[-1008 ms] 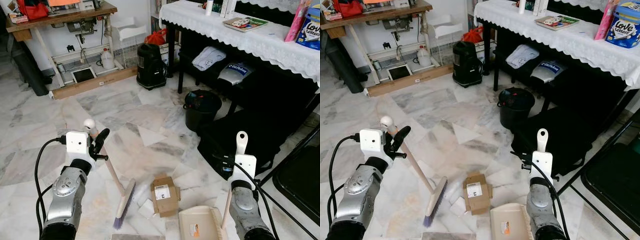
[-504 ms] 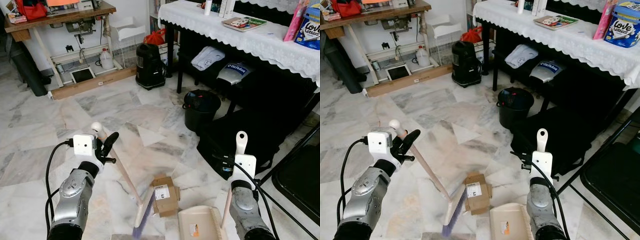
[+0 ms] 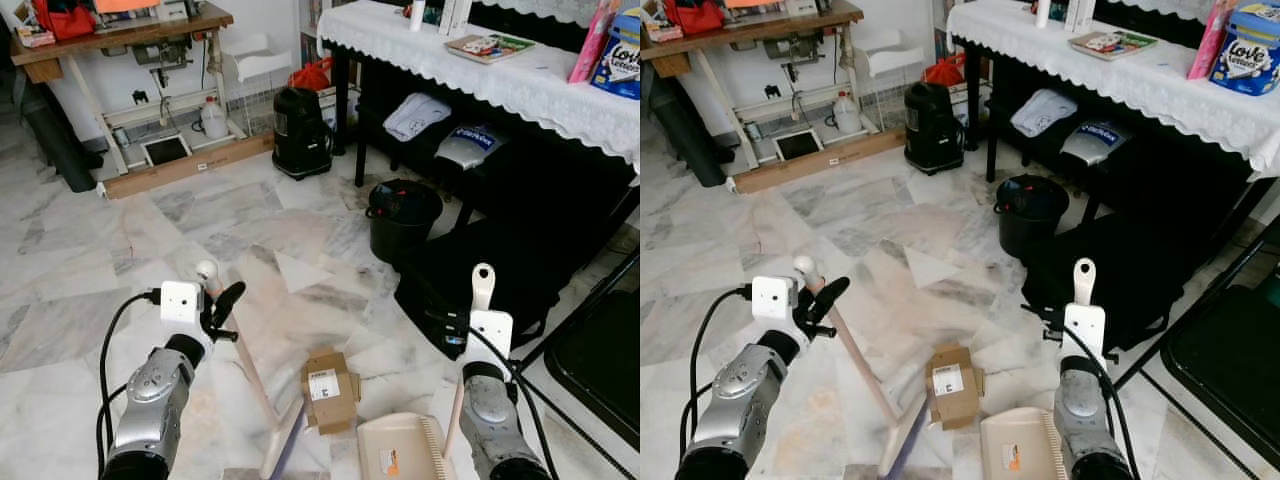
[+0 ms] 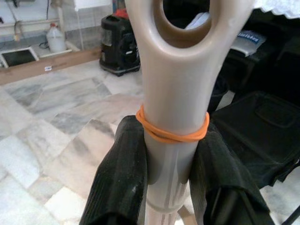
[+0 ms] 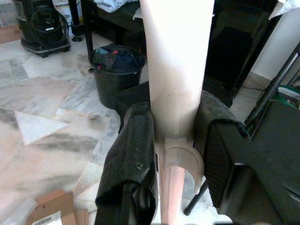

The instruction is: Sweep floor

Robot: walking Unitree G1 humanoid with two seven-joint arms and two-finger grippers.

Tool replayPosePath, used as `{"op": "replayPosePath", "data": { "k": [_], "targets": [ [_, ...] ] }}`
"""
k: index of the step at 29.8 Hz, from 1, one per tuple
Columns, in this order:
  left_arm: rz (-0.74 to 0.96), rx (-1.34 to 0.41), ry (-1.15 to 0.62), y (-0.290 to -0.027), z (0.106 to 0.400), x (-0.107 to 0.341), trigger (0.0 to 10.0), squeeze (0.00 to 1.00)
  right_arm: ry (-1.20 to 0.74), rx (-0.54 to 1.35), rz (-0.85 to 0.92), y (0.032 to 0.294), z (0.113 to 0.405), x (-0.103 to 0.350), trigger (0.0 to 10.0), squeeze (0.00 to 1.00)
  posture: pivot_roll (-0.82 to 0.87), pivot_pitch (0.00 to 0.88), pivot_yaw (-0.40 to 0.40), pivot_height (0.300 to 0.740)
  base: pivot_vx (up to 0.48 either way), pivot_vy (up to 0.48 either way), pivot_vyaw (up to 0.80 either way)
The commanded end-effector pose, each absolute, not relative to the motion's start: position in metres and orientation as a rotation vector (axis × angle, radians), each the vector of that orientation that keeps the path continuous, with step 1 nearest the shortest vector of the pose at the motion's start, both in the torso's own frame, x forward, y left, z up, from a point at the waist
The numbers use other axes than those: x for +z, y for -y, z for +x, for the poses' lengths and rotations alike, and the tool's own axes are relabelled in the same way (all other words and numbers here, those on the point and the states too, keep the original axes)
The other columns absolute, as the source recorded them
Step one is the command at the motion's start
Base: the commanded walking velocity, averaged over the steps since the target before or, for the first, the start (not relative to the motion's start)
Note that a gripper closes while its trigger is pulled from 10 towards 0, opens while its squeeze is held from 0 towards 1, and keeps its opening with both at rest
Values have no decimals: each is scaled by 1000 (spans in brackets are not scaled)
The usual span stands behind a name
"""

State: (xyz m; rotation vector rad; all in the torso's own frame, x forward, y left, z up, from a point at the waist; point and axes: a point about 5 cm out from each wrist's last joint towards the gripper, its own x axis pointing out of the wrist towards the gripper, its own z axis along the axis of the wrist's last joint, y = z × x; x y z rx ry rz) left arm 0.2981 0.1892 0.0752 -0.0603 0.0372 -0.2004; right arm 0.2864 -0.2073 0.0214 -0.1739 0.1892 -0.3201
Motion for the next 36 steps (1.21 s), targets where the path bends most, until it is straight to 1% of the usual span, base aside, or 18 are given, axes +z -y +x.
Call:
{"op": "replayPosePath", "data": {
  "k": [1,12,23,26,28,32,36],
  "targets": [
    [-32,-189,14,-190,304,85,10000,0,-161,-319,-183,209,288,27,10000,0,26,0,24,740,0,0,0],
    [-12,-76,86,-199,308,90,10000,0,-159,-314,-188,210,287,26,10000,0,13,0,18,740,0,0,0],
    [-48,-94,28,-192,312,74,10000,0,-152,-316,-204,217,283,27,10000,0,-24,0,7,740,0,0,0],
    [-94,-107,-13,-190,313,68,10000,0,-153,-317,-210,219,281,27,10000,0,-32,0,4,740,0,0,0],
    [-112,-146,-36,-187,312,65,10000,0,-153,-318,-213,220,281,27,10000,0,-32,0,1,740,0,0,0],
    [-136,-172,-41,-186,312,64,10000,0,-155,-317,-214,220,281,27,10000,0,-26,0,0,740,0,0,0],
    [-167,-282,-83,-184,311,65,10000,0,-158,-308,-212,217,283,28,10000,0,-7,0,1,740,0,0,0]
  ]
}}
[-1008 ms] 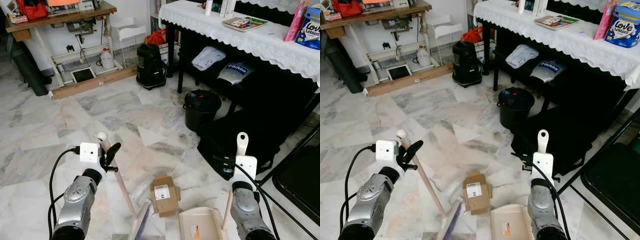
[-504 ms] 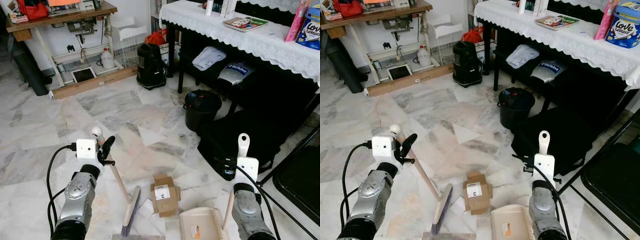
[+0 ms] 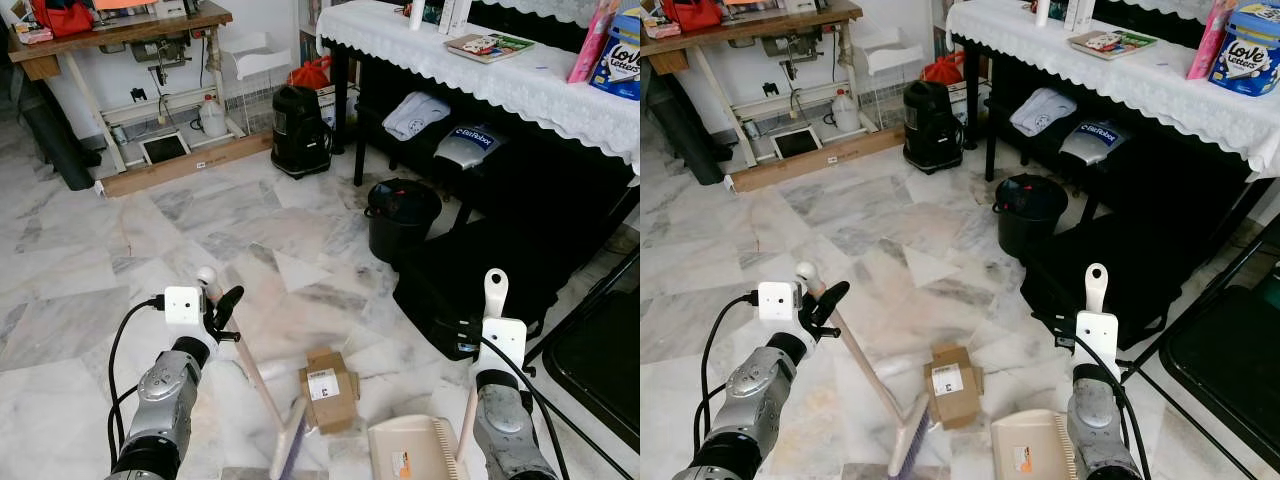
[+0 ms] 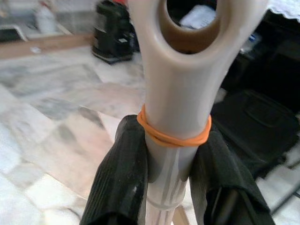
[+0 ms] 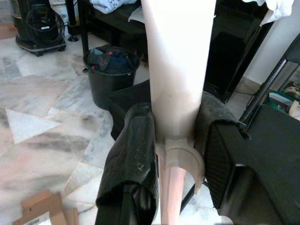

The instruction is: Sweep floor

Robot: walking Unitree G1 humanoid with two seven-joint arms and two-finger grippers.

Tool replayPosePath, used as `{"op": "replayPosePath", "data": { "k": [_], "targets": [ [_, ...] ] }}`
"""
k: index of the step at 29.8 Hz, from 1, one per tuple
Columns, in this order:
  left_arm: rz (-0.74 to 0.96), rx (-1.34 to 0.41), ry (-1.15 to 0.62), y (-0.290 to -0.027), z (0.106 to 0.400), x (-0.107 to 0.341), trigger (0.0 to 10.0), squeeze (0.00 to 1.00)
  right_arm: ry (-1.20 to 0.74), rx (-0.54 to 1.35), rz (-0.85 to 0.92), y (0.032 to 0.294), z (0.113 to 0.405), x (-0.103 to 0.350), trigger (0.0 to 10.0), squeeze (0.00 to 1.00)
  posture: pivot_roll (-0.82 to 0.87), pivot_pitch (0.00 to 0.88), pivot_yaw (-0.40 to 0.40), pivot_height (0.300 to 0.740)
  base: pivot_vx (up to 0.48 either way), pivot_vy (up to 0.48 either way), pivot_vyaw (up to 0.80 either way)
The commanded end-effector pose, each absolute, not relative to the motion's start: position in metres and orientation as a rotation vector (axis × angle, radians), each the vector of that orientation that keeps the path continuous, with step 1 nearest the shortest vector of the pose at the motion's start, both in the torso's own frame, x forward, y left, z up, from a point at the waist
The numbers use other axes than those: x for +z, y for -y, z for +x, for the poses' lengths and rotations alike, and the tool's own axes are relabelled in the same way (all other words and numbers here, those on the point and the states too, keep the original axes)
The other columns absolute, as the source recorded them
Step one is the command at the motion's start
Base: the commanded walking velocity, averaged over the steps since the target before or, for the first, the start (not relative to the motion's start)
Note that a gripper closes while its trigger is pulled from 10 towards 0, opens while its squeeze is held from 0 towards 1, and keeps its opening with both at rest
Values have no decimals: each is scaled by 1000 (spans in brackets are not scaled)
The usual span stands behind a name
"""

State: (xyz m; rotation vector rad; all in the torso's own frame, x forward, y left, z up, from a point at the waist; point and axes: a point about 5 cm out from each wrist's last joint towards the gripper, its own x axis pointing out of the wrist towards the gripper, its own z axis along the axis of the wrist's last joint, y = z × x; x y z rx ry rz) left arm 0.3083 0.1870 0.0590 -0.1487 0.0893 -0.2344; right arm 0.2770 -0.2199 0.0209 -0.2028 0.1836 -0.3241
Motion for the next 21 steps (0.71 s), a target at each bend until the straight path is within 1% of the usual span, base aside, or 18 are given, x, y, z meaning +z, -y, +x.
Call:
{"op": "replayPosePath", "data": {
  "k": [1,4,5,7,10,14,17,21],
  "targets": [
    [-163,-335,-116,-182,309,63,10000,0,-159,-306,-210,216,284,28,10000,0,-5,0,2,740,0,0,0],
    [-131,-494,-199,-177,302,60,10000,0,-162,-298,-205,213,286,28,10000,0,2,0,5,740,0,0,0],
    [-131,-494,-199,-177,302,60,10000,0,-162,-298,-205,213,286,28,10000,0,2,0,5,740,0,0,0],
    [-120,-575,-242,-177,297,61,10000,0,-163,-294,-202,211,286,28,10000,0,10,0,7,740,0,0,0],
    [-118,-623,-260,-178,294,64,10000,0,-166,-292,-200,210,287,28,10000,0,15,0,10,740,0,0,0],
    [-119,-625,-225,-179,297,72,10000,0,-167,-290,-197,208,288,28,10000,0,20,0,12,740,0,0,0],
    [-184,-563,-117,-181,303,90,10000,0,-170,-293,-194,208,290,28,10000,0,25,0,15,740,0,0,0],
    [-230,-528,-63,-186,301,103,10000,0,-172,-293,-192,207,292,29,10000,0,33,0,13,740,0,0,0]
  ]
}}
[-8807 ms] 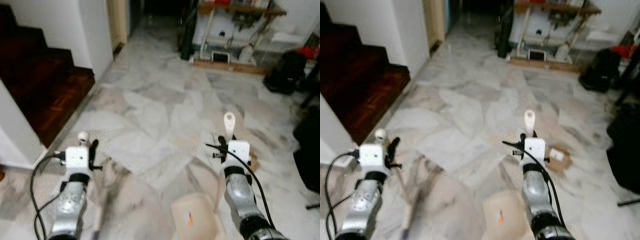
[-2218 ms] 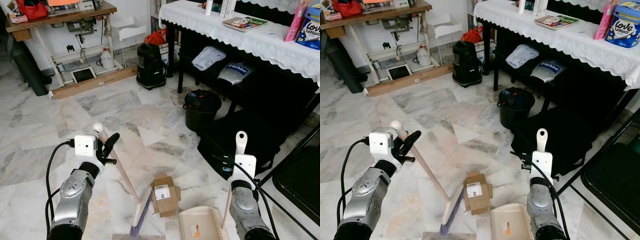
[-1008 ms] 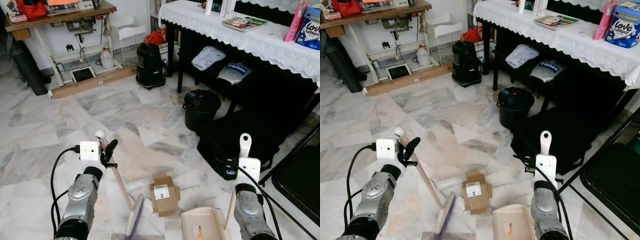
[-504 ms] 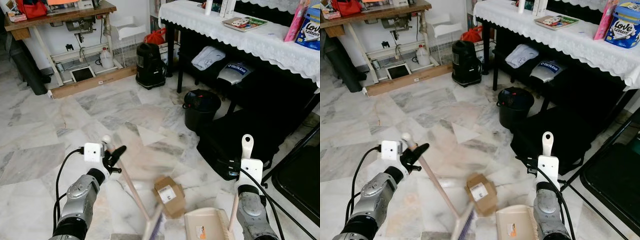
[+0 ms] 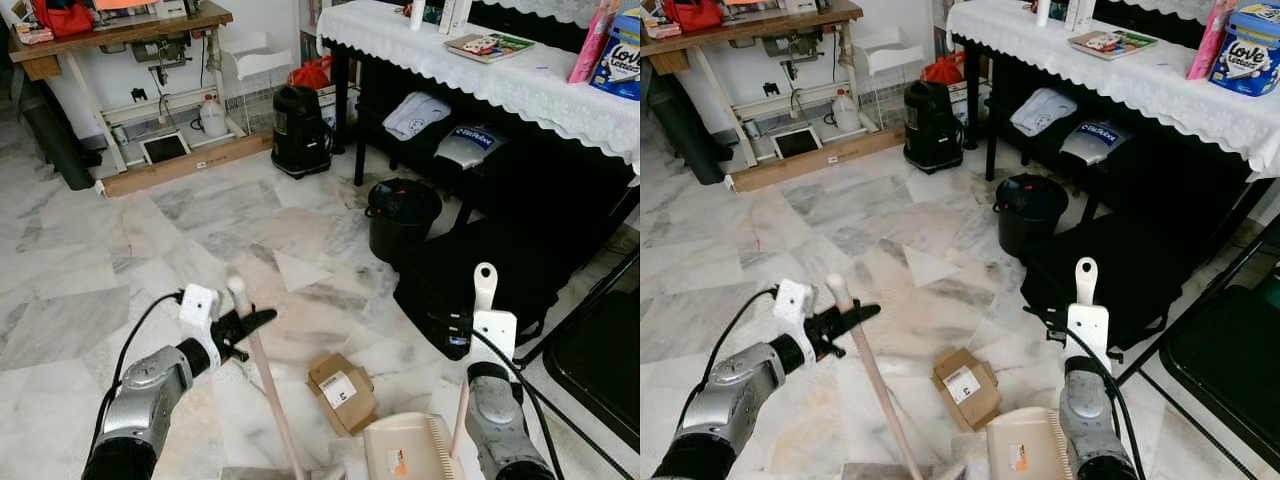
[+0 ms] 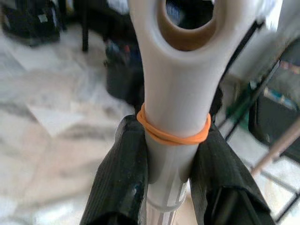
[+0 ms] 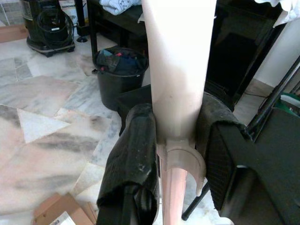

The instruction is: Sweep floor

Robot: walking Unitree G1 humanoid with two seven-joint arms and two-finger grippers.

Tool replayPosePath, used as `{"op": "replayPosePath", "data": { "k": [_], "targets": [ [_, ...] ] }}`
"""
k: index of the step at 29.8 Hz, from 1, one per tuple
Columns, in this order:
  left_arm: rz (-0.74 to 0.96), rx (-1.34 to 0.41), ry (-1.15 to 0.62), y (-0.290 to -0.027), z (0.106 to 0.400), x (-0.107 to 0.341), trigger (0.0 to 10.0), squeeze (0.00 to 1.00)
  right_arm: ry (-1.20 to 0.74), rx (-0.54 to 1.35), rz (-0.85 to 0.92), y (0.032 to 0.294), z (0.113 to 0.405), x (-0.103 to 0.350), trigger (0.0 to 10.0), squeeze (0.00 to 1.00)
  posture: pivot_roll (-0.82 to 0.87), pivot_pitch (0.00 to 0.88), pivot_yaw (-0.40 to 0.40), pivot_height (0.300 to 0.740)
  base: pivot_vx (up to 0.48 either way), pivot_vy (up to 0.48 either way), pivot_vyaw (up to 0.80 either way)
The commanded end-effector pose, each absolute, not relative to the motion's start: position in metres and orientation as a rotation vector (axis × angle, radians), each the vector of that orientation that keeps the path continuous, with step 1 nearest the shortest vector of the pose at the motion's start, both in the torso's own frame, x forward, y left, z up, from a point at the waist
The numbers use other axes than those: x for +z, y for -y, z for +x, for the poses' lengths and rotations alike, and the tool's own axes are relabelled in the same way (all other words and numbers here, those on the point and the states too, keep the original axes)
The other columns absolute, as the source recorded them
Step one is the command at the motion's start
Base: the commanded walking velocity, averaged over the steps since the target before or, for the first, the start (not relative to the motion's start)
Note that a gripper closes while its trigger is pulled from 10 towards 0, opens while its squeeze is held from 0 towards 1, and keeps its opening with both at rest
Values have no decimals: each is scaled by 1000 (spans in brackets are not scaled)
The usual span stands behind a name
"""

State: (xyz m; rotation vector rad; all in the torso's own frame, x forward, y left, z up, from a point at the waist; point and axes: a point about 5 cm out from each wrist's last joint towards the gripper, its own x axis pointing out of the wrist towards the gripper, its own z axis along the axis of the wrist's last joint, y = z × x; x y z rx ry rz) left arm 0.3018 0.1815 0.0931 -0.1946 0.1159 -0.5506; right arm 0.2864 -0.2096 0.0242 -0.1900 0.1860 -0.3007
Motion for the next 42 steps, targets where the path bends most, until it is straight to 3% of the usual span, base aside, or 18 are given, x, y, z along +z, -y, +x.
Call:
{"op": "replayPosePath", "data": {
  "k": [1,6,11,16,20,27,42],
  "targets": [
    [-263,-513,-35,-189,299,110,10000,0,-175,-292,-192,207,293,29,10000,0,35,0,12,740,0,0,0],
    [-314,-504,6,-195,291,122,10000,0,-183,-288,-192,206,294,28,10000,0,44,0,9,740,0,0,0],
    [-262,-430,32,-202,290,125,10000,0,-198,-284,-191,205,294,26,10000,0,54,0,8,740,0,0,0],
    [-162,-122,137,-221,293,127,10000,0,-197,-285,-187,205,294,26,10000,0,47,0,6,740,0,0,0],
    [-132,-33,186,-217,292,130,10000,0,-199,-285,-191,207,293,25,10000,0,46,0,0,740,0,0,0],
    [-59,-7,161,-215,289,118,10000,0,-197,-288,-192,209,294,26,10000,0,43,0,-2,740,0,0,0],
    [-83,19,146,-210,294,104,10000,0,-172,-274,-190,210,296,30,10000,0,31,0,-6,740,0,0,0]
  ]
}}
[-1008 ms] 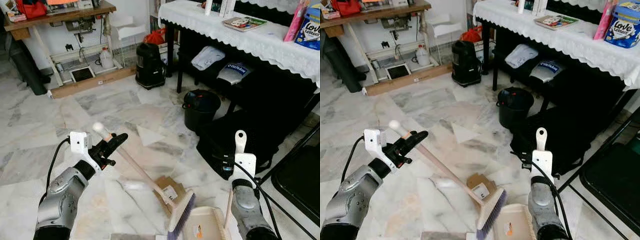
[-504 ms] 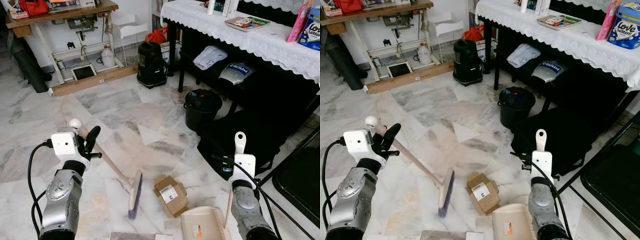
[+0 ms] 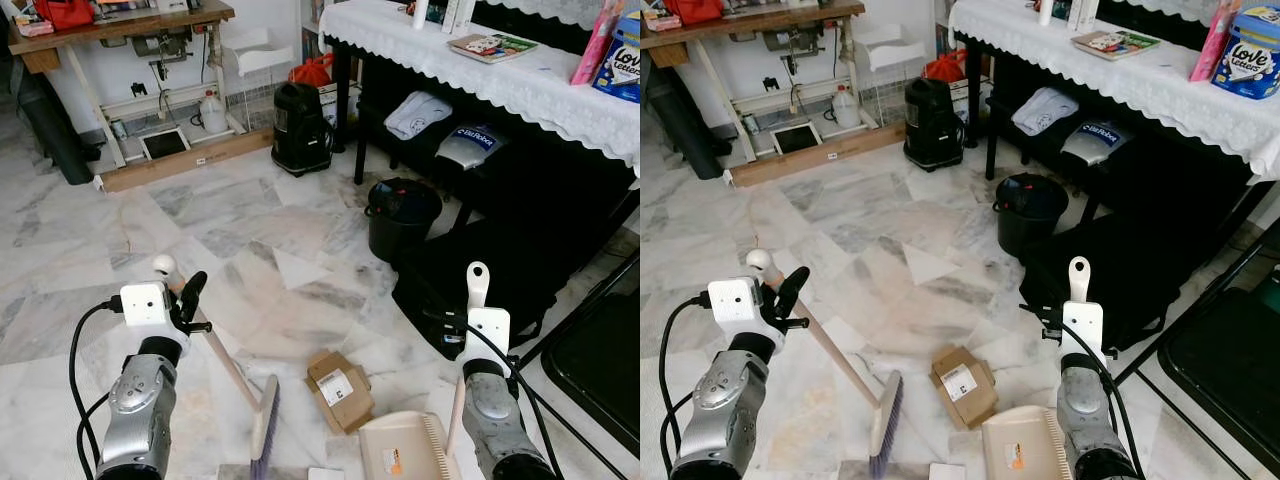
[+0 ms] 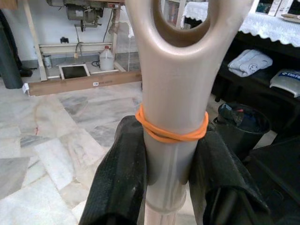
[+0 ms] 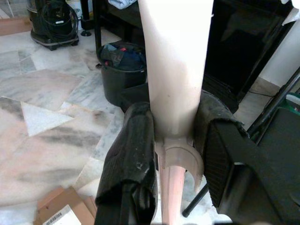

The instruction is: Sweep floor

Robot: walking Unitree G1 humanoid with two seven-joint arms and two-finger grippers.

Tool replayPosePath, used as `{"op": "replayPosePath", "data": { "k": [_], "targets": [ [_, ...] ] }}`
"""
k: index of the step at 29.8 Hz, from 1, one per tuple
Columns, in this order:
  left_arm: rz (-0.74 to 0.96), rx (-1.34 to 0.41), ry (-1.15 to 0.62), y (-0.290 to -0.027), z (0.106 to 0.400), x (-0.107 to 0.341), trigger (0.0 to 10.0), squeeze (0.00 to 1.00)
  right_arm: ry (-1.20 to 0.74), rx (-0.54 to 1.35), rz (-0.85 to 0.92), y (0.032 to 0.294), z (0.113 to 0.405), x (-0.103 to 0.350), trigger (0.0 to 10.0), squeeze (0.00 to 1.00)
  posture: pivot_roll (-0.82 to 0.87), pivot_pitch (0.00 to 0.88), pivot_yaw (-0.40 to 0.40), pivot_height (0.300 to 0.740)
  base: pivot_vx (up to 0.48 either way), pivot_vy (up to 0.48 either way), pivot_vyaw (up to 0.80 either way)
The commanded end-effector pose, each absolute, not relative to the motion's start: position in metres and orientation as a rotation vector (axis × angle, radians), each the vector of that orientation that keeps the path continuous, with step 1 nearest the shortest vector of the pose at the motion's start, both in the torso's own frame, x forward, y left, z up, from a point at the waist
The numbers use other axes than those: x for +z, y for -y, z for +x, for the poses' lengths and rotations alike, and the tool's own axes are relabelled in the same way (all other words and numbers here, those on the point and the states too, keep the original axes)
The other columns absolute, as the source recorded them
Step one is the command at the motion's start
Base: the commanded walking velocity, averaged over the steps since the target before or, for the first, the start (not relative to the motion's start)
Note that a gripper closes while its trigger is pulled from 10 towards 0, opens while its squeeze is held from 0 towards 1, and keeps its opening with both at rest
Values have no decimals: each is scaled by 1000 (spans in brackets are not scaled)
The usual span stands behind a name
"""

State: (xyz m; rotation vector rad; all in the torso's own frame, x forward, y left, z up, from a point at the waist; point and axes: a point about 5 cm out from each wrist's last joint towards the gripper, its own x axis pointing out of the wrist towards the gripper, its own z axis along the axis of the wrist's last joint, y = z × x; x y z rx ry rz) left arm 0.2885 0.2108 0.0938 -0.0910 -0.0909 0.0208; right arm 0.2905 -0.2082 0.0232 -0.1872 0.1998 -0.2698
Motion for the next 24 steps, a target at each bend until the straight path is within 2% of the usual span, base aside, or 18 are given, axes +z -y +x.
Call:
{"op": "replayPosePath", "data": {
  "k": [1,11,17,24],
  "targets": [
    [-84,20,148,-210,294,104,10000,0,-172,-274,-190,210,296,30,10000,0,30,0,-6,740,0,0,0],
    [-98,11,135,-209,293,100,10000,0,-177,-270,-194,211,296,29,10000,0,28,0,-6,740,0,0,0],
    [-99,12,139,-208,294,100,10000,0,-177,-269,-195,211,295,29,10000,0,27,0,-8,740,-349,0,0],
    [-95,19,126,-209,294,96,10000,0,-178,-263,-203,213,295,29,10000,0,25,0,-12,740,-44,0,0]
  ]
}}
